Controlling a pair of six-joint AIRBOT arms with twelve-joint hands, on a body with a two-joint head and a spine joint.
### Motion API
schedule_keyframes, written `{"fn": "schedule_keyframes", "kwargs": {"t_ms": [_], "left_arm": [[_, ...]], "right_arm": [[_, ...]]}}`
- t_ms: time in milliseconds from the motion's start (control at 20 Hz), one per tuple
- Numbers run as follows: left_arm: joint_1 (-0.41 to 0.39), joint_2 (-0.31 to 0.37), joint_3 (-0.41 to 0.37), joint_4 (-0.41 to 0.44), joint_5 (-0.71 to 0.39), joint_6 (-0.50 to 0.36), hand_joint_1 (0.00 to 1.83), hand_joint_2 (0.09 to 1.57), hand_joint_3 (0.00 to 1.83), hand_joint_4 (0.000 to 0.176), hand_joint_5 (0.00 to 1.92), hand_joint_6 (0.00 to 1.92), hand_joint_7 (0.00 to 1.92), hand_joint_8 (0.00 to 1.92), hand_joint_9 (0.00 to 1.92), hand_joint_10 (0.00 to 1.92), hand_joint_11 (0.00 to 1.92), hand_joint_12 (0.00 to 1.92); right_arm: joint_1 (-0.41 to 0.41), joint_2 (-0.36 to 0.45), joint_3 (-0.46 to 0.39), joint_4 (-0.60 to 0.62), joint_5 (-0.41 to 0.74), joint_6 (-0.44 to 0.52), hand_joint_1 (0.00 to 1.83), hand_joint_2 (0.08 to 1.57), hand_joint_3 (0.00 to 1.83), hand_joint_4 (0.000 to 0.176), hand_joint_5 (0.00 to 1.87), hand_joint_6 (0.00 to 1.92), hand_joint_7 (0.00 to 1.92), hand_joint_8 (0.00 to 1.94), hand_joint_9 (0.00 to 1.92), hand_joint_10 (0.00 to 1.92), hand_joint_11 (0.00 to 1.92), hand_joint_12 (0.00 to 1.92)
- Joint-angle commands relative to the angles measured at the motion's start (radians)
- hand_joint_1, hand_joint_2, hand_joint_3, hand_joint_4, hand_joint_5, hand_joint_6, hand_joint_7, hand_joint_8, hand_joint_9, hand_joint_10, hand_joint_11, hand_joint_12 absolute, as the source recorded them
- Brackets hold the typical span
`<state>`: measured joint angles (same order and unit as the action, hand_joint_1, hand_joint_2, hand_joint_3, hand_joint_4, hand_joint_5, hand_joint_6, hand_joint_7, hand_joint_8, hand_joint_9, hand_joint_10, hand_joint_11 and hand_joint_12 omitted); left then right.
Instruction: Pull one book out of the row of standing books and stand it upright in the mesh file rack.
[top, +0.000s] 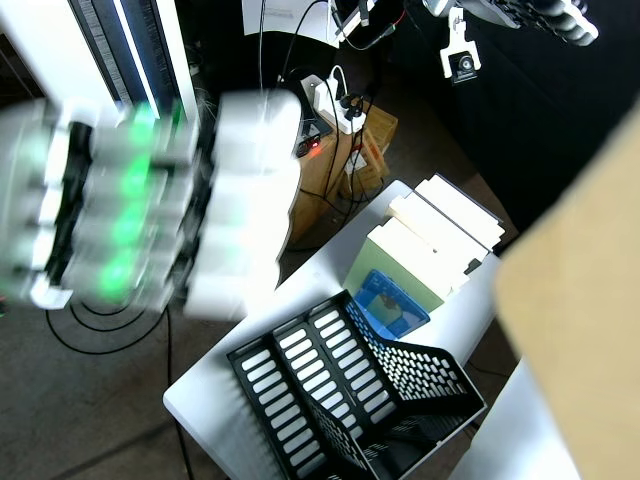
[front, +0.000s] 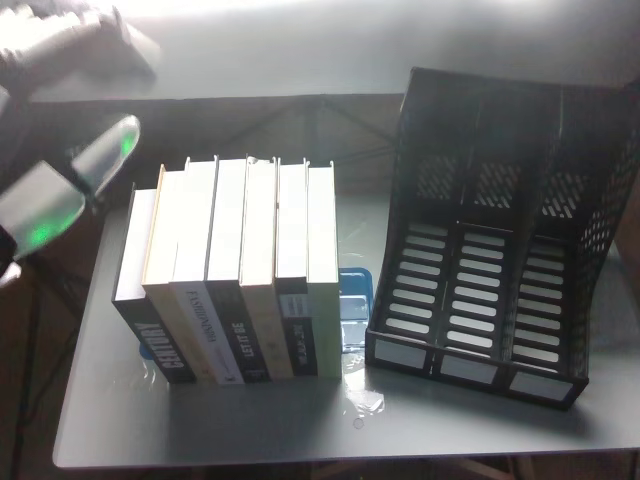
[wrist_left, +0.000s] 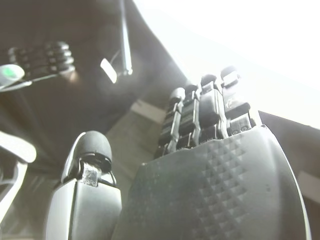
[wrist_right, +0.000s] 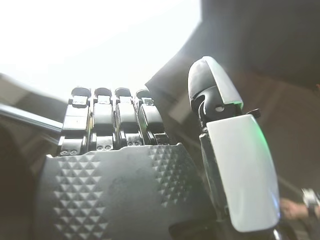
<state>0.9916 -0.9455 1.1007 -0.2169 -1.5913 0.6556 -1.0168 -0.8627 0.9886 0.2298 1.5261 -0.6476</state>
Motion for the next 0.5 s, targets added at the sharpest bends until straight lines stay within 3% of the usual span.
{"fn": "schedule_keyframes", "kwargs": {"t_ms": [0,100,150,200,250,300,350,400,450], "left_arm": [[-0.005,0.0,0.001,-0.019,-0.098,0.009,0.71,1.43,0.0,0.084,0.46,1.77,0.55,1.24,0.52,1.5,0.32,1.89],[0.001,-0.004,0.001,-0.024,-0.06,0.024,0.71,1.43,0.0,0.084,0.46,1.77,0.55,1.24,0.51,1.5,0.32,1.89],[0.005,-0.006,0.0,-0.027,-0.036,0.037,0.71,1.43,0.0,0.084,0.46,1.77,0.55,1.24,0.51,1.5,0.32,1.89],[0.006,-0.008,-0.001,-0.029,-0.021,0.045,0.71,1.43,0.0,0.084,0.46,1.77,0.55,1.24,0.51,1.5,0.32,1.89],[0.006,-0.01,-0.001,-0.03,-0.011,0.051,0.49,1.47,0.02,0.084,0.09,0.56,0.18,0.25,0.1,0.53,0.06,1.62],[0.006,-0.01,-0.001,-0.03,0.003,0.057,0.49,1.47,0.02,0.084,0.09,0.56,0.18,0.25,0.1,0.53,0.06,1.62],[0.006,-0.01,0.0,-0.031,0.028,0.065,0.36,1.5,0.0,0.054,0.04,0.05,0.01,0.01,0.0,0.02,0.0,0.19],[0.007,-0.01,0.0,-0.031,0.048,0.071,0.25,1.49,0.0,0.028,0.01,0.01,0.0,0.0,0.0,0.0,0.0,0.04],[0.007,-0.01,0.002,-0.032,0.07,0.076,0.13,1.44,0.0,0.062,0.0,0.0,0.0,0.0,0.0,0.0,0.01,0.01]], "right_arm": [[0.013,-0.002,0.003,0.001,0.052,-0.007,0.36,1.44,0.0,0.0,0.21,0.07,0.23,0.01,0.2,0.04,0.0,0.6],[0.013,-0.009,0.009,-0.001,-0.003,-0.016,0.43,1.45,0.0,0.0,0.2,0.04,0.16,0.0,0.15,0.02,0.0,0.5],[0.016,-0.016,0.016,-0.004,-0.037,-0.017,0.49,1.47,0.0,0.0,0.18,0.02,0.1,0.0,0.15,0.01,0.0,0.72],[0.019,-0.021,0.02,-0.006,-0.06,-0.018,0.49,1.47,0.0,0.0,0.18,0.02,0.1,0.0,0.15,0.01,0.0,0.72],[0.02,-0.024,0.023,-0.007,-0.077,-0.023,0.41,1.48,0.0,0.0,0.08,0.0,0.04,0.0,0.08,0.0,0.0,0.58],[0.024,-0.025,0.024,-0.008,-0.095,-0.033,0.41,1.48,0.0,0.0,0.08,0.0,0.04,0.0,0.08,0.0,0.0,0.58],[0.03,-0.026,0.024,-0.009,-0.13,-0.054,0.36,1.39,0.0,0.032,0.02,0.02,0.0,0.0,0.0,0.0,0.0,0.03],[0.036,-0.026,0.025,-0.01,-0.16,-0.072,0.31,1.37,0.0,0.054,0.0,0.0,0.0,0.0,0.0,0.0,0.0,0.0],[0.043,-0.026,0.026,-0.012,-0.19,-0.089,0.3,1.35,0.0,0.043,0.0,0.0,0.0,0.0,0.0,0.0,0.0,0.0]]}}
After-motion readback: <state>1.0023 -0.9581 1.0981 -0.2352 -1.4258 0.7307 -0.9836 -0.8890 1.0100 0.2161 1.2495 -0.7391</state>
